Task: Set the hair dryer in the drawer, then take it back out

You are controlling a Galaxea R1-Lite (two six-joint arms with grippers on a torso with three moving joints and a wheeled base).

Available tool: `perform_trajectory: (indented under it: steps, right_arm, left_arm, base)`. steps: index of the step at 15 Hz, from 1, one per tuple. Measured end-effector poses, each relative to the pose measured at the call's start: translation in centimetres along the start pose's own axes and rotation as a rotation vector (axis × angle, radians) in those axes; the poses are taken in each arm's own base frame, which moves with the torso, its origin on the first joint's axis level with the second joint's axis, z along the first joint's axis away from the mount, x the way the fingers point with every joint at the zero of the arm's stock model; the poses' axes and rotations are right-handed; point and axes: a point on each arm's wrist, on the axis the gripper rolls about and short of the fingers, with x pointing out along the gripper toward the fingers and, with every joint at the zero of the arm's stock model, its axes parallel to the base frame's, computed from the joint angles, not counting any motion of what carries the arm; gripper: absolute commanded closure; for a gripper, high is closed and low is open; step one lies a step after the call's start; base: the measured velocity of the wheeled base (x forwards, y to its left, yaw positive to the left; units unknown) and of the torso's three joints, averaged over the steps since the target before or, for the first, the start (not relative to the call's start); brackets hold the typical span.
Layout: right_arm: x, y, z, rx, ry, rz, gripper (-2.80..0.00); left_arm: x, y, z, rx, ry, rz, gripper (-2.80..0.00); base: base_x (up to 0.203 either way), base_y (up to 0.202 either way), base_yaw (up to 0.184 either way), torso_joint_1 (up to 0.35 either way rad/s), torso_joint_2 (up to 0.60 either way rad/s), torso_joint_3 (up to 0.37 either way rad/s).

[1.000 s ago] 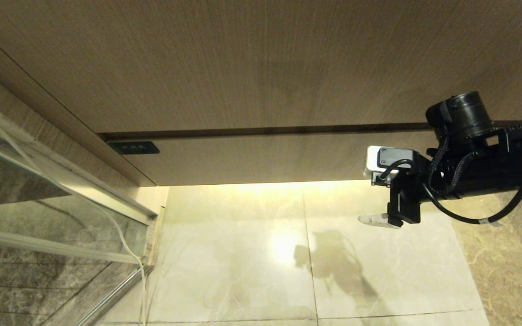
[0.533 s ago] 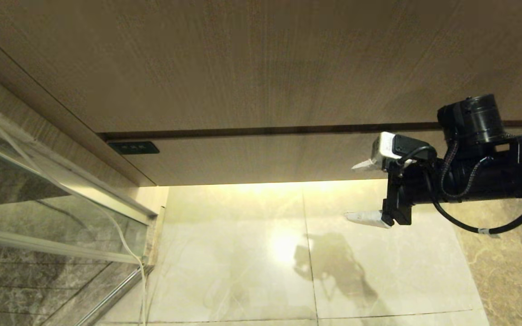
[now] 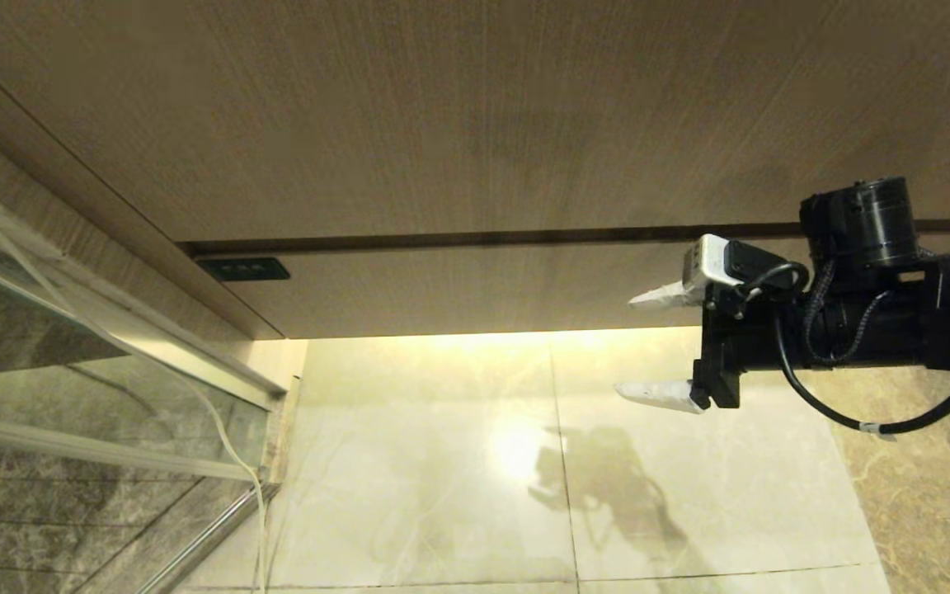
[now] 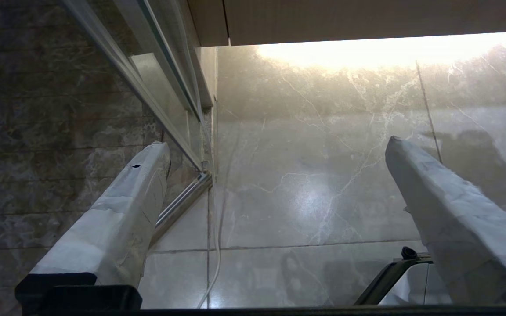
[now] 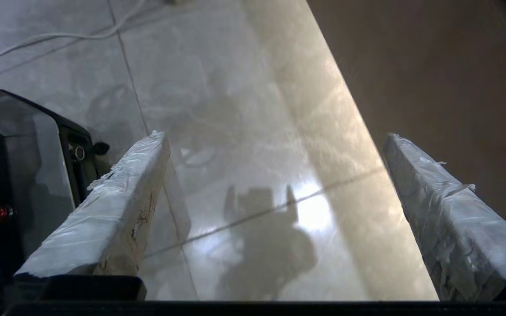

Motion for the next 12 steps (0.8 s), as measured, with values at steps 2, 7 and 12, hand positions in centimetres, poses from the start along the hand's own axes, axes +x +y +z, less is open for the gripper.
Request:
perform_trajectory:
  steps: [2, 7, 12]
  right_arm:
    - [1.0, 0.2, -0.6, -0.077, -0.006, 0.035, -2.8]
    - [2.8, -0.1, -2.1, -0.294, 0.012, 0.109, -2.8]
    - [2.1, -2.5, -2.9, -0.429, 0.081, 0.017, -2.8]
  left_arm:
    - [0.0, 0.0, 0.0, -0.001, 0.0, 0.0, -2.8]
    - [0.0, 0.0, 0.0, 0.0, 0.0, 0.0, -2.8]
    - [0.0, 0.0, 0.0, -0.001, 0.0, 0.0, -2.8]
  base:
    - [0.0, 0.0, 0.0, 0.0, 0.0, 0.0]
    - [0.0, 0.0, 0.0, 0.0, 0.0, 0.0]
    - [0.0, 0.0, 0.0, 0.0, 0.0, 0.0]
